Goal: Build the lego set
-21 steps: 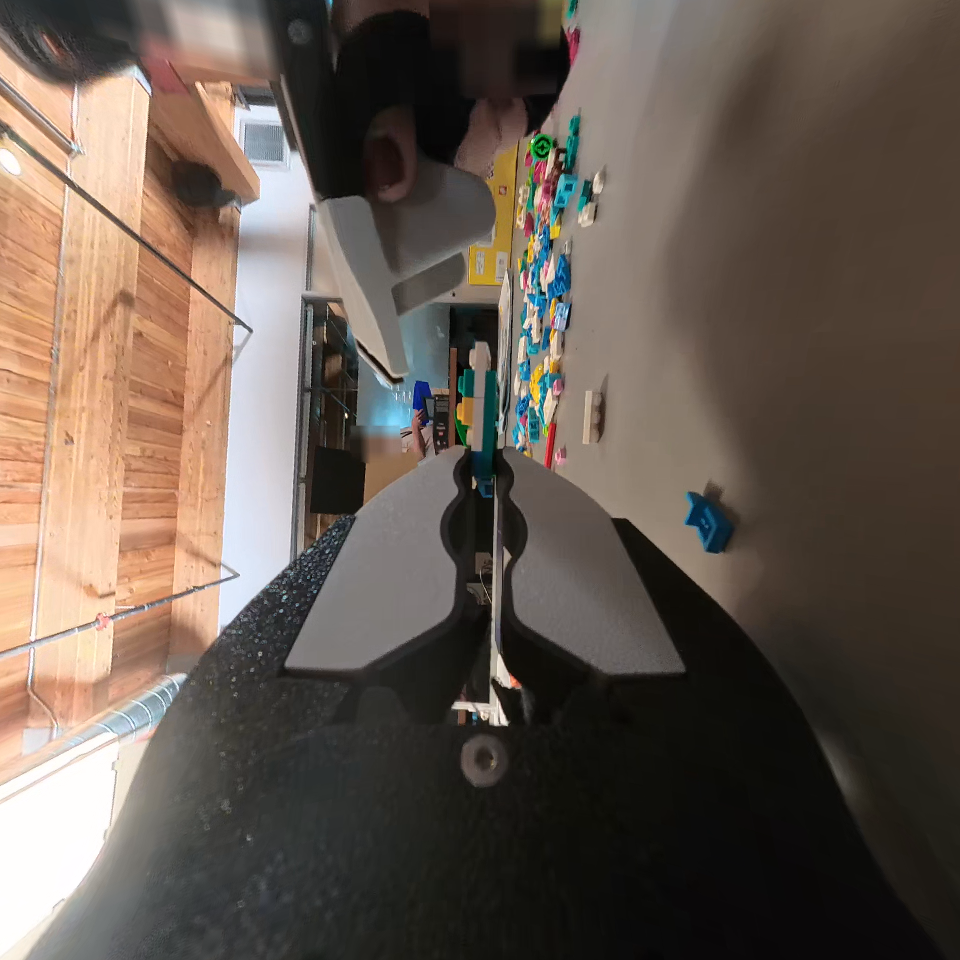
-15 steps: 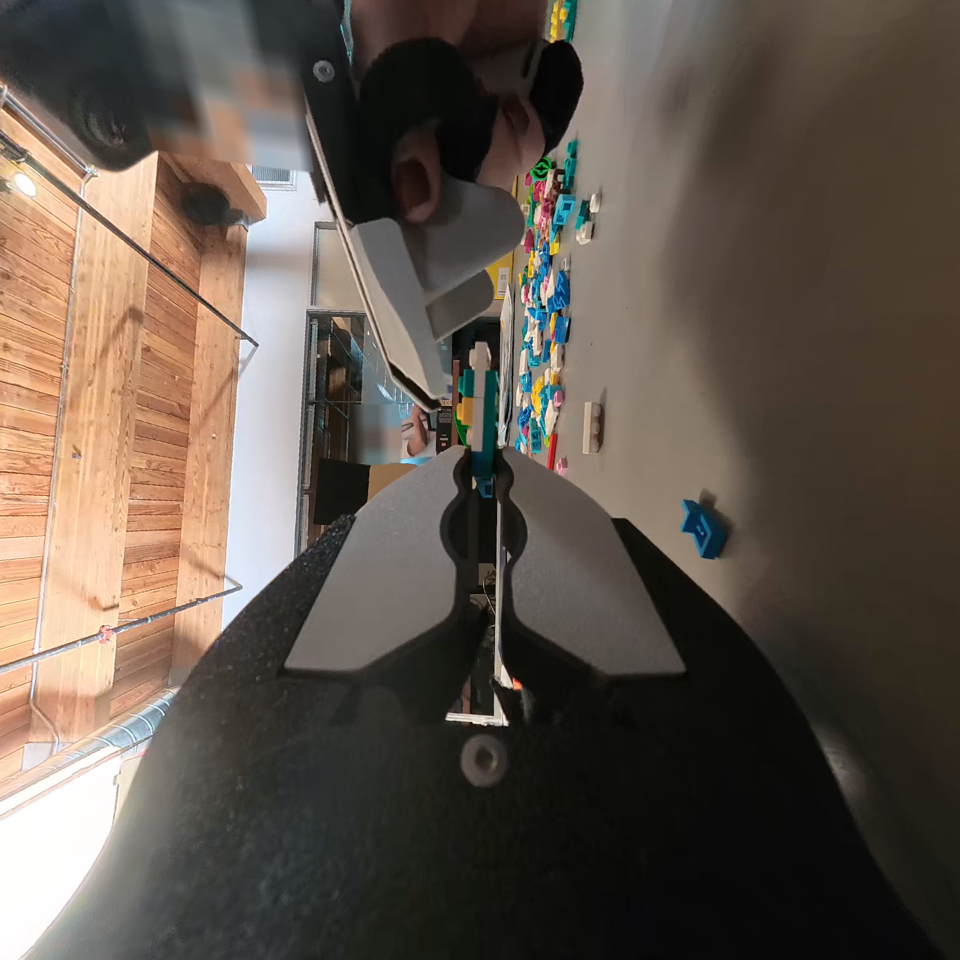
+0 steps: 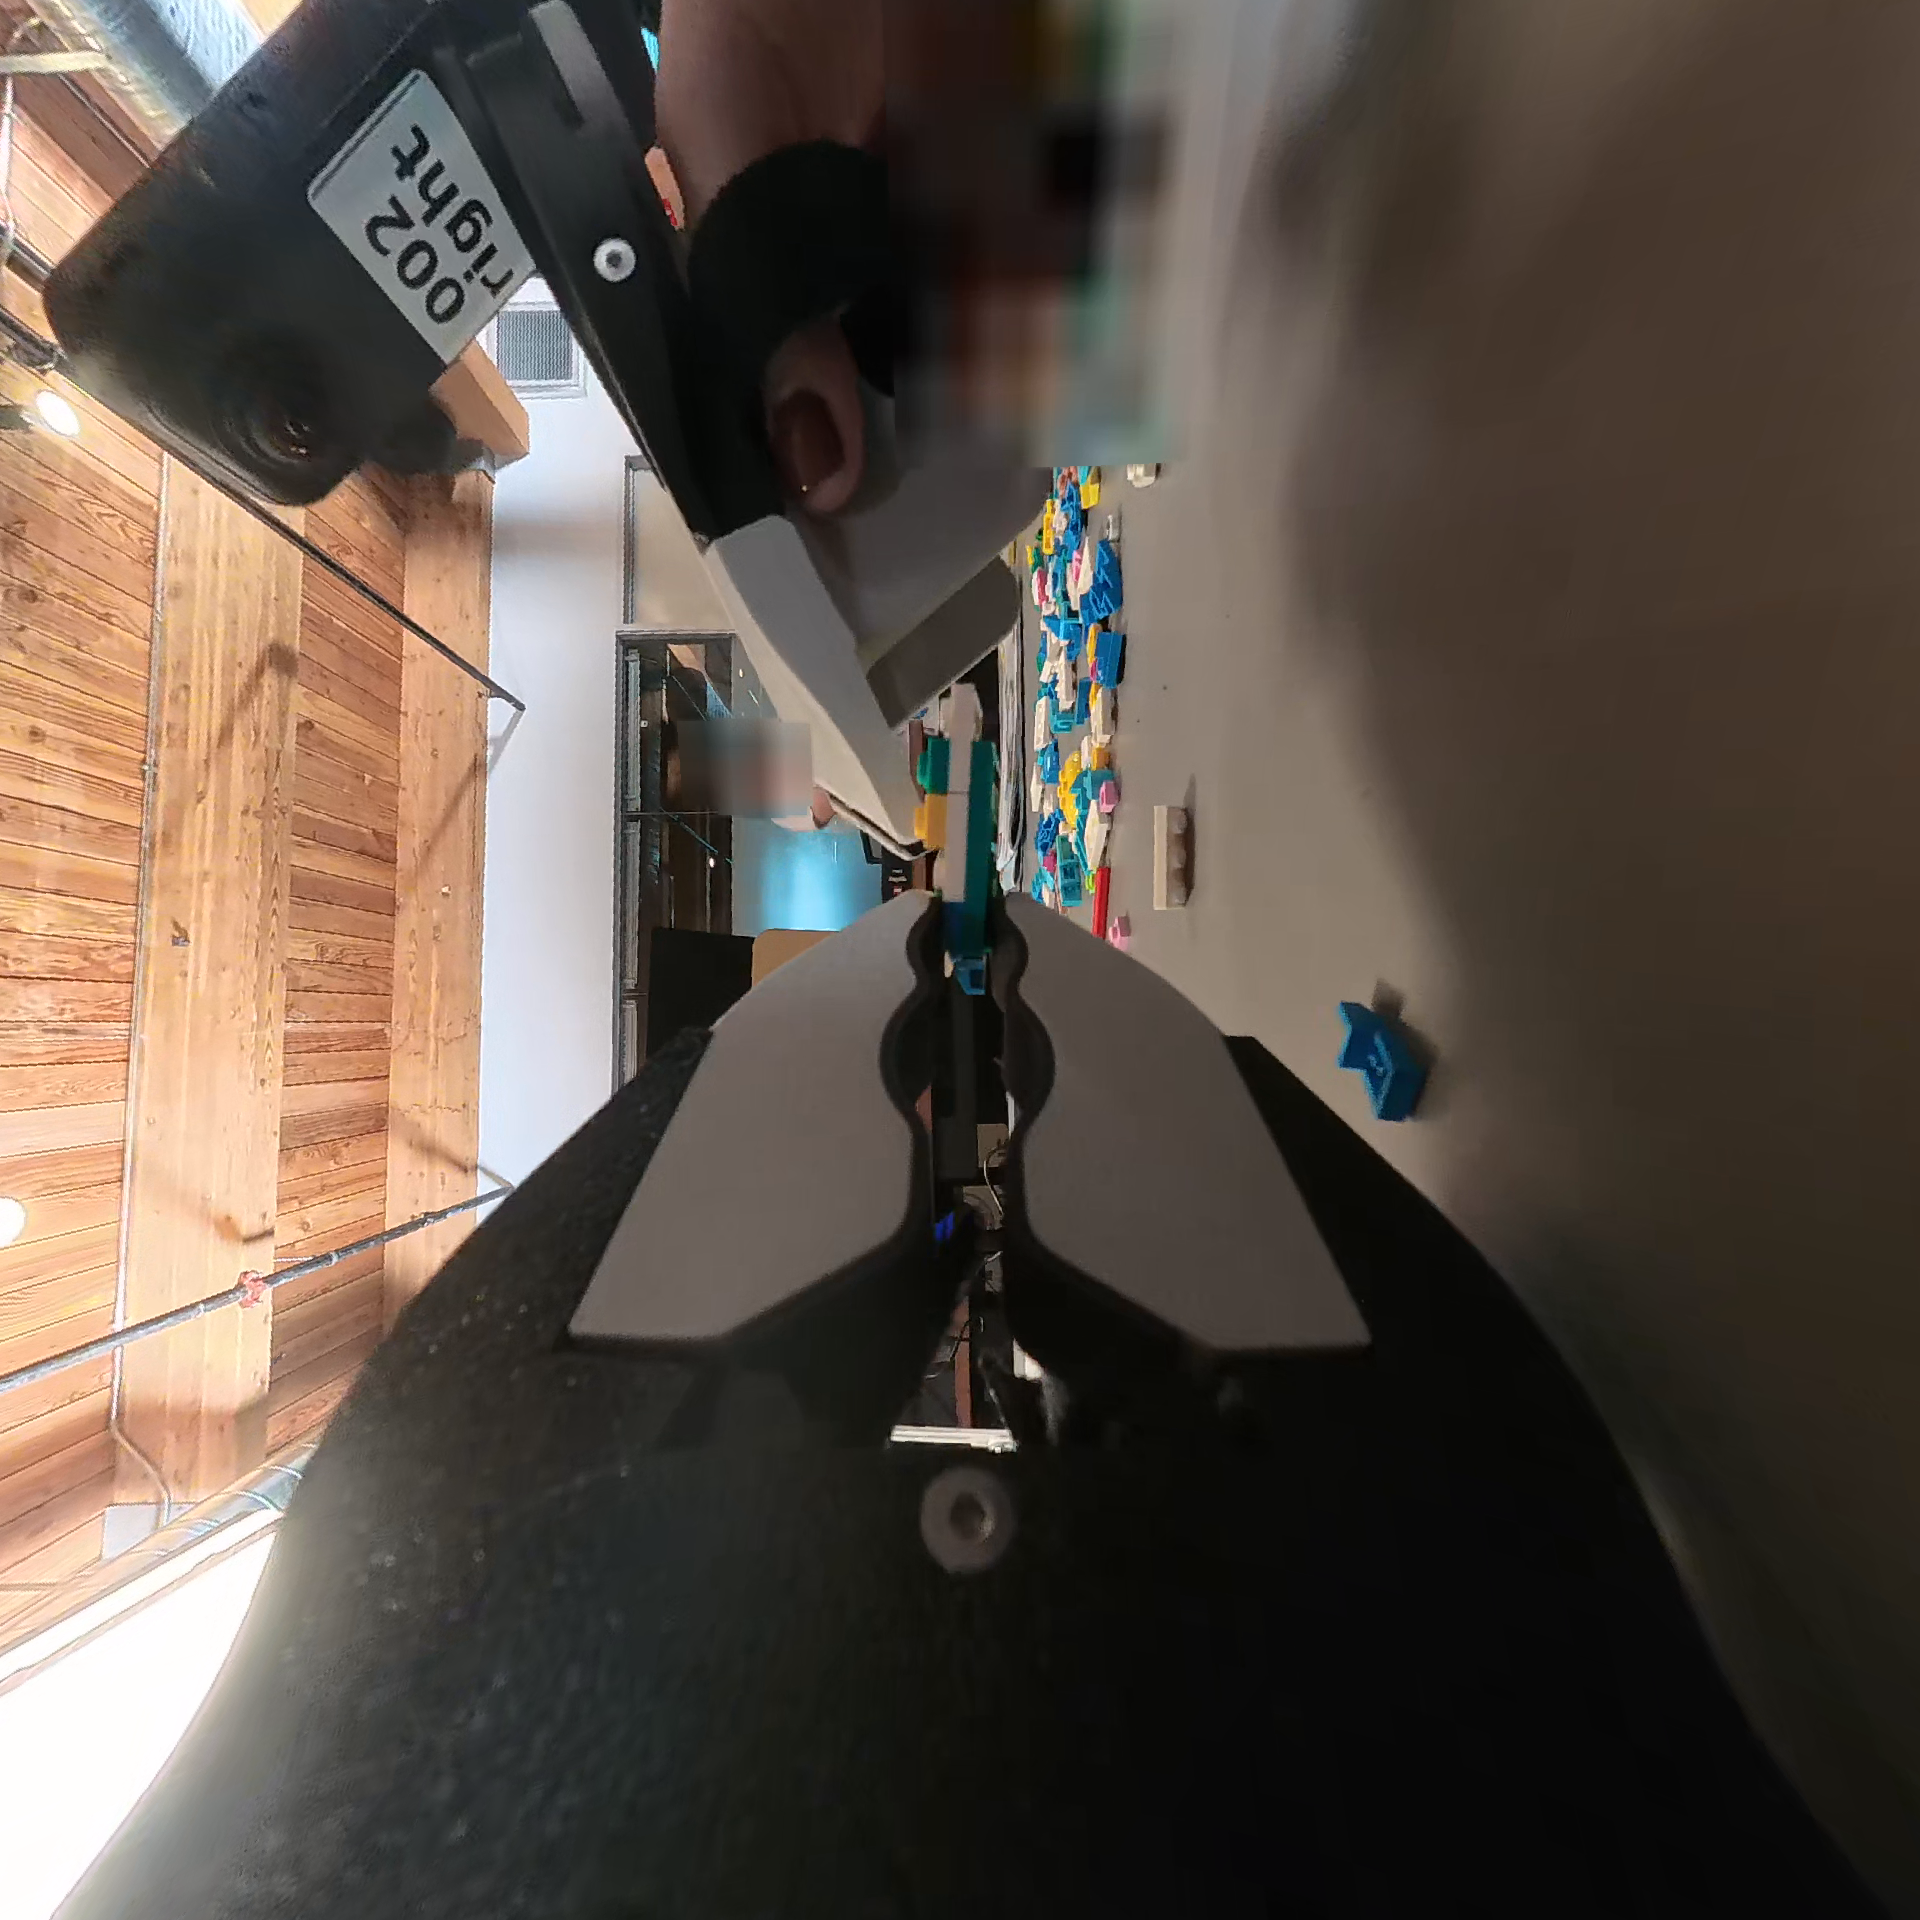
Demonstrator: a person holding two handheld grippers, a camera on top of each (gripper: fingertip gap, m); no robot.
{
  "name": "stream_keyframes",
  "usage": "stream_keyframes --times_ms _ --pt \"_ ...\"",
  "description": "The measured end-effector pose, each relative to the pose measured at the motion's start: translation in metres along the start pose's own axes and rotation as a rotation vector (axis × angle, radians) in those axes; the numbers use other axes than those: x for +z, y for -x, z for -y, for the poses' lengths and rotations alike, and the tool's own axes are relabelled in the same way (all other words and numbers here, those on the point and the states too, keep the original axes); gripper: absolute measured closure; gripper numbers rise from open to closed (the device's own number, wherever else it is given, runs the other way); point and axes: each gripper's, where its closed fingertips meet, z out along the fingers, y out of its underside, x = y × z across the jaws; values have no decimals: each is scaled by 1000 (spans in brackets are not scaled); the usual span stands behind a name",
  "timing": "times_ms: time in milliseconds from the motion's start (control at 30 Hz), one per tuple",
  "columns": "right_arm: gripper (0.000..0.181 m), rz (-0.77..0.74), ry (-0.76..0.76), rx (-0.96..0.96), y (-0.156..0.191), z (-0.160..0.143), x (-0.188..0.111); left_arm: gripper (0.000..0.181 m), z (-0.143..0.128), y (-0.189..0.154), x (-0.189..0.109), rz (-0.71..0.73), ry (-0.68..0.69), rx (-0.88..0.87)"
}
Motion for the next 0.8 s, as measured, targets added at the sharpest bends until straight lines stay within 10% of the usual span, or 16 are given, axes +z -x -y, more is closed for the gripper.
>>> stream_keyframes --times_ms 800 --pt "164 124 77 50 15 -12 1 174 24 -6 -7 9 -102 135"
